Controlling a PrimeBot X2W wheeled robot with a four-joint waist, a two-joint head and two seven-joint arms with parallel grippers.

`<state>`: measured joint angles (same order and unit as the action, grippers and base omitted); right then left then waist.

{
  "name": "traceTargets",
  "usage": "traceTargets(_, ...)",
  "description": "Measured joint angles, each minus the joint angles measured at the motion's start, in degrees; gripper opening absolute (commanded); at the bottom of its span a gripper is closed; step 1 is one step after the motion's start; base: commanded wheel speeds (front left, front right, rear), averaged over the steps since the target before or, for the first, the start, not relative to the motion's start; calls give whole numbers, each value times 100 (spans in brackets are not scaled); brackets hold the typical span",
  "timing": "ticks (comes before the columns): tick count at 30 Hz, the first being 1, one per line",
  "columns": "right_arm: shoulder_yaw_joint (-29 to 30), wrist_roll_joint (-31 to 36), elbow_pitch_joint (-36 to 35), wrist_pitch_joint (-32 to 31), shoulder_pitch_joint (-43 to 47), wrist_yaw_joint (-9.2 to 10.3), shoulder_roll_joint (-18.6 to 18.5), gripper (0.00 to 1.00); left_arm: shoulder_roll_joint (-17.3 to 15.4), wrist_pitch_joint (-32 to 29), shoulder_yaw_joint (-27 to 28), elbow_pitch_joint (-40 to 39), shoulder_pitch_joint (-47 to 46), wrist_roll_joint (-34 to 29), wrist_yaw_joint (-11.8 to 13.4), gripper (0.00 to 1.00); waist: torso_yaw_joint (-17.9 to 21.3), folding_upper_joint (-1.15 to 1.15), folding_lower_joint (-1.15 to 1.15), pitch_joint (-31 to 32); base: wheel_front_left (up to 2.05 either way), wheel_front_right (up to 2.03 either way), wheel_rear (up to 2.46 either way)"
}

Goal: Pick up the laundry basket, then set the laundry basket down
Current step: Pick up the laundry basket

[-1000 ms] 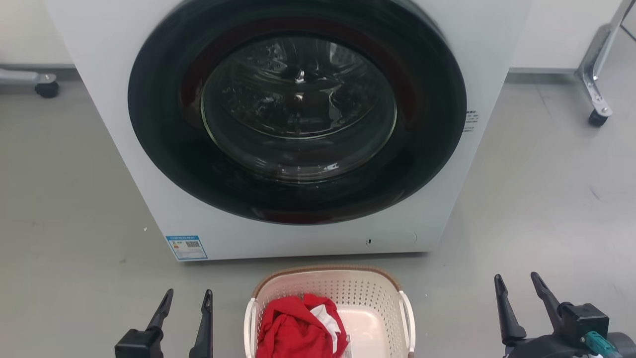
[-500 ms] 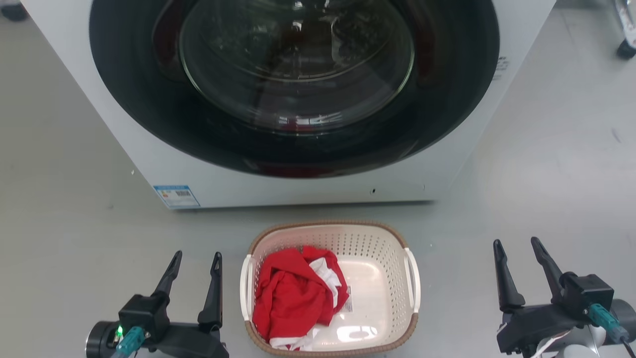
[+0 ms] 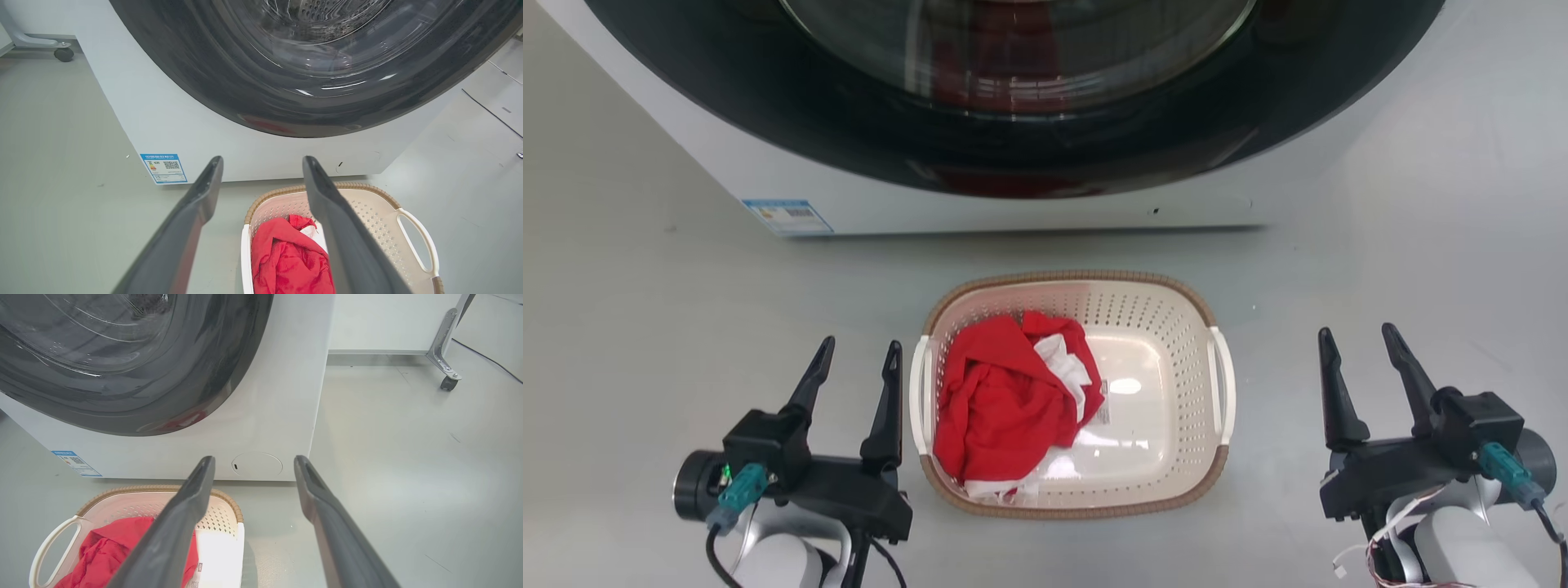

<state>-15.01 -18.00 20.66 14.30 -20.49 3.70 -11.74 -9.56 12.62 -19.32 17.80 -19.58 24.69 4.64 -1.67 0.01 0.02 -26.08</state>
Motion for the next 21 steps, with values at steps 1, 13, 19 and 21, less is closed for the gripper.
traceTargets(1, 1, 8, 0, 1, -43, 10, 3, 100, 16, 0, 0, 10, -57, 0, -11, 100, -5, 0, 0, -83, 0, 0, 0)
traceTargets(13, -18, 38, 233, 25, -517, 10, 80, 100, 144, -70, -18, 456, -687, 54, -167, 100, -31, 0, 0, -999, 0, 0, 0)
traceTargets(19, -57, 40, 409, 25, -676, 7, 140, 100, 245, -121, -31, 737, -987, 107, -274, 100, -54, 0, -1, -1371, 0, 0, 0)
traceTargets(21, -57, 40, 480, 26, -742, -1, 147, 100, 260, -145, -60, 847, -1084, 130, -323, 100, -61, 0, -1, -1485, 0, 0, 0)
